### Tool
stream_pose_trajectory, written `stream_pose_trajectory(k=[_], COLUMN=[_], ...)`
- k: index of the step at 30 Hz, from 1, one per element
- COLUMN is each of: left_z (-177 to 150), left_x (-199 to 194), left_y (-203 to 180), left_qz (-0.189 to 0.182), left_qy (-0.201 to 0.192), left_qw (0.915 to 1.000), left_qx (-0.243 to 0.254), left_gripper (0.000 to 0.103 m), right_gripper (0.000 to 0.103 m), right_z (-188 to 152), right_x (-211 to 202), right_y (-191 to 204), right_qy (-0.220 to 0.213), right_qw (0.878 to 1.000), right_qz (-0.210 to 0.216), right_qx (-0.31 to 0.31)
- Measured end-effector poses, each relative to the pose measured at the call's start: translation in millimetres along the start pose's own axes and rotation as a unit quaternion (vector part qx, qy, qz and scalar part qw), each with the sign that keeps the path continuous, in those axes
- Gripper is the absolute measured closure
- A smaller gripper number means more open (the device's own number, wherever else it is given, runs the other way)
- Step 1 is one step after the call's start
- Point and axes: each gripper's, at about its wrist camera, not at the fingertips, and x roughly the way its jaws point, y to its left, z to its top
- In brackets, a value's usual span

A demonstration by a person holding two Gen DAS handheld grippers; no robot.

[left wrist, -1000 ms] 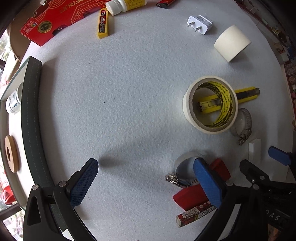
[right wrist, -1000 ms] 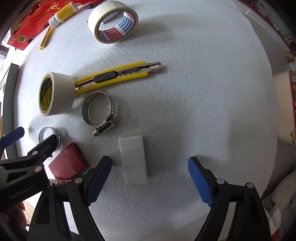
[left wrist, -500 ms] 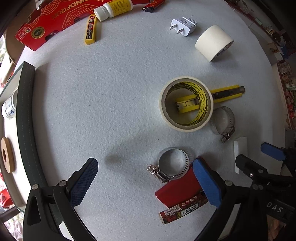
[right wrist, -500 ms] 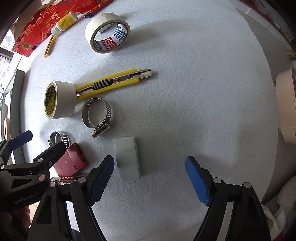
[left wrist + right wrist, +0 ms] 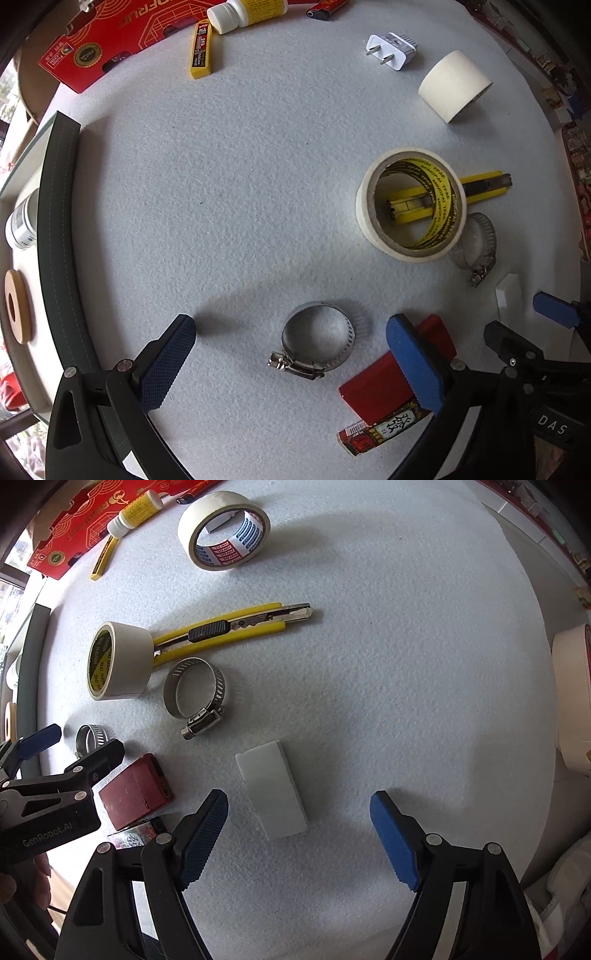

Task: Organize rigid objects
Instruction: 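Close left tool on the hose clamp while right tool grasps the white block, then carry the hose clamp in left tool and white block in right tool over the tray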

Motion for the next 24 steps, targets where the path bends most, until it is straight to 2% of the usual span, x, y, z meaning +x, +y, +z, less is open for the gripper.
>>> stream_pose_trajectory(k=[5, 7, 8, 9, 10, 11, 12, 13, 14, 15, 18, 24], left_z=[-19.9, -30.2, -28.7, -29.9, -27.2, -26.7, -27.3, -28.4, -30.7, -30.4, -35.4, -57.8], left_x=[1.5, -2.8, -1.6, 1.3, 4.2, 3.4, 0.8, -3.0, -7.8, -9.9, -10.9, -34.7], left_y=[-16.0, -1.6, -3.4, -7.0, -1.3, -2.8, -5.8, -9.6, -13.3, -16.7, -10.9, -4.2], left_qz=[-0.002, -0.001, -0.001, -0.002, -0.003, -0.004, -0.004, -0.005, -0.006, -0.005, -0.033, -0.049], left_qy=[-0.024, -0.017, -0.002, 0.011, 0.017, 0.019, 0.016, 0.012, 0.010, 0.011, 0.037, 0.026], left_qw=[0.9997, 0.9998, 0.9999, 0.9999, 0.9998, 0.9998, 0.9999, 0.9998, 0.9996, 0.9994, 0.9987, 0.9983], left_qx=[-0.007, -0.010, -0.012, -0.011, -0.012, -0.009, 0.000, 0.012, 0.025, 0.033, 0.012, 0.020], left_gripper=[0.000, 0.000, 0.000, 0.000, 0.003, 0.005, 0.015, 0.030, 0.041, 0.063, 0.063, 0.063], right_gripper=[0.022, 0.031, 0.047, 0.070, 0.078, 0.078, 0.078, 0.078, 0.078, 0.078, 0.078, 0.078], right_z=[-5.2, -9.6, -9.3, -10.4, -11.4, -9.7, -9.9, -10.0, -10.4, -12.0, -18.5, -43.1], right_x=[3.4, 3.1, 0.0, -2.4, -5.0, -4.1, -4.6, -4.7, -7.1, -9.5, -28.1, -60.0], right_y=[12.0, 21.5, 27.6, 31.7, 33.4, 36.1, 34.8, 33.4, 29.1, 27.3, 14.6, -11.8], right_qy=[-0.002, -0.005, -0.009, -0.011, -0.009, -0.003, 0.000, 0.003, 0.004, 0.003, 0.000, 0.002], right_qw=[1.000, 1.000, 1.000, 0.999, 0.999, 0.999, 0.999, 1.000, 1.000, 1.000, 0.999, 0.993], right_qz=[-0.013, -0.014, -0.014, -0.014, -0.016, -0.014, -0.008, 0.003, 0.014, 0.022, 0.043, 0.101], right_qx=[-0.010, -0.017, -0.026, -0.036, -0.042, -0.041, -0.034, -0.023, -0.012, -0.005, 0.005, 0.061])
